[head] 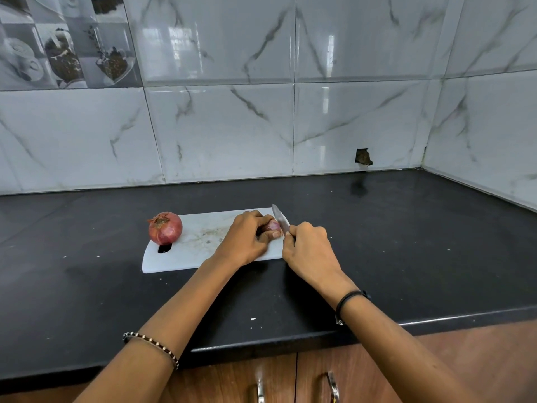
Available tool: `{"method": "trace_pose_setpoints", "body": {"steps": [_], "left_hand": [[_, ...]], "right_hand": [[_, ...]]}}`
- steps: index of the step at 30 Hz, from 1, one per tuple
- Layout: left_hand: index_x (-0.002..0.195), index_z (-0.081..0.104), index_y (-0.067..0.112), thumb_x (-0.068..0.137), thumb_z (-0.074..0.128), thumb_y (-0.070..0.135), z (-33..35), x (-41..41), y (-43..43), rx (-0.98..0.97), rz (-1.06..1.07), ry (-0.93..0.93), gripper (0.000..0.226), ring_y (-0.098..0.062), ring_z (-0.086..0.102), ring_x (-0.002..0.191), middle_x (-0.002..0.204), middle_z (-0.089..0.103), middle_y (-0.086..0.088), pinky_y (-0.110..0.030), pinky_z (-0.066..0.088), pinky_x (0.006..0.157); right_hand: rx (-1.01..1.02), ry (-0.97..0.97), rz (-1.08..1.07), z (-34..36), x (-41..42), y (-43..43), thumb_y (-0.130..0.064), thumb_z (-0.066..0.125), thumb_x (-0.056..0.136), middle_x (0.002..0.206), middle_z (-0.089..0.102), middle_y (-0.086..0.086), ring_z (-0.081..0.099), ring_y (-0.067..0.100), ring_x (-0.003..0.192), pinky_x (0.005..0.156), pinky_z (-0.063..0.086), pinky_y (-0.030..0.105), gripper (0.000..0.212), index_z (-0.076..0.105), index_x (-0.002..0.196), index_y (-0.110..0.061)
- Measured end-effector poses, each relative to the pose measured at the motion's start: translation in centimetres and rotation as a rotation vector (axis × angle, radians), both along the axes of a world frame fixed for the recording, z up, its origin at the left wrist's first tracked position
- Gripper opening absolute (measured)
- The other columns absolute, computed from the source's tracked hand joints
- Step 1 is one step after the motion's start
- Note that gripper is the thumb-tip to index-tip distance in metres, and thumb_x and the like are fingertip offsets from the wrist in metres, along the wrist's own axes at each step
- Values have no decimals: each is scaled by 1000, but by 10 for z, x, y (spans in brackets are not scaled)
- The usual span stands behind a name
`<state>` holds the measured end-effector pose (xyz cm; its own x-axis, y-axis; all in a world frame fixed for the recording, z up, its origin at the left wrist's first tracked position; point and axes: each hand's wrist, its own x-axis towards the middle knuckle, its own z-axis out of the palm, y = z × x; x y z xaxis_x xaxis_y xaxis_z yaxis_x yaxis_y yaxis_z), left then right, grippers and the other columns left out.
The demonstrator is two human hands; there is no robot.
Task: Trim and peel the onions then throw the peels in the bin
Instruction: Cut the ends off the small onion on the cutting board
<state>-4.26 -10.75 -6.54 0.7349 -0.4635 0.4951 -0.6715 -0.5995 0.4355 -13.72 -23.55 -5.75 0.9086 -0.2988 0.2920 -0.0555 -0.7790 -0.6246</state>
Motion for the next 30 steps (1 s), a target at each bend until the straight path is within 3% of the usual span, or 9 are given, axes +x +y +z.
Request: {"method": "trace_pose_setpoints", "body": {"steps": [6, 12, 17, 22, 26, 30], "left_hand": [[106, 74, 8, 96, 67, 26, 0, 0, -1, 16, 11, -3, 22, -21, 53, 83, 89, 59, -7, -28, 37, 69], [109, 72, 8, 95, 67, 25, -1, 2, -2, 32, 28, -4, 22, -22, 54, 88, 95, 61, -8, -31, 42, 74], [109, 74, 8, 95, 67, 23, 1, 0, -2, 16, 18, 2, 21, -21, 52, 84, 93, 60, -9, -28, 36, 70], [109, 74, 7, 94, 68, 20, 1, -2, -2, 13, 28, -4, 20, -21, 53, 85, 94, 61, -10, -27, 36, 71], [108, 75, 11, 94, 68, 19, 1, -2, -3, 15, 23, -9, 17, -23, 55, 88, 93, 62, -9, -28, 39, 73], [103, 76, 14, 94, 69, 21, 0, 0, -2, -4, 20, -13, 14, -22, 54, 84, 92, 62, -9, -28, 39, 72]], "right_hand": [[27, 29, 12, 6, 1, -2, -21, 45, 100, 77, 44, 10, 37, 28, 65, 50, 27, 28, 37, 35, 65, -16], [0, 75, 0, 14, -9, 3, -20, 45, 100, 82, 42, 10, 31, 22, 58, 56, 31, 28, 39, 29, 65, -16], [2, 96, -16, 20, -9, 8, -18, 47, 99, 91, 47, 12, 45, 33, 75, 67, 39, 33, 35, 32, 68, -15], [-33, 141, -19, 27, -12, 10, -22, 48, 100, 105, 51, 13, 57, 37, 86, 76, 49, 38, 13, 49, 95, -10], [-77, 168, -21, 28, -18, 13, -23, 47, 101, 119, 54, 15, 61, 39, 102, 77, 45, 37, 21, 53, 114, -7], [-111, 185, -47, 24, -22, 20, -21, 45, 102, 125, 53, 16, 55, 39, 112, 80, 37, 34, 24, 53, 119, -6]]}}
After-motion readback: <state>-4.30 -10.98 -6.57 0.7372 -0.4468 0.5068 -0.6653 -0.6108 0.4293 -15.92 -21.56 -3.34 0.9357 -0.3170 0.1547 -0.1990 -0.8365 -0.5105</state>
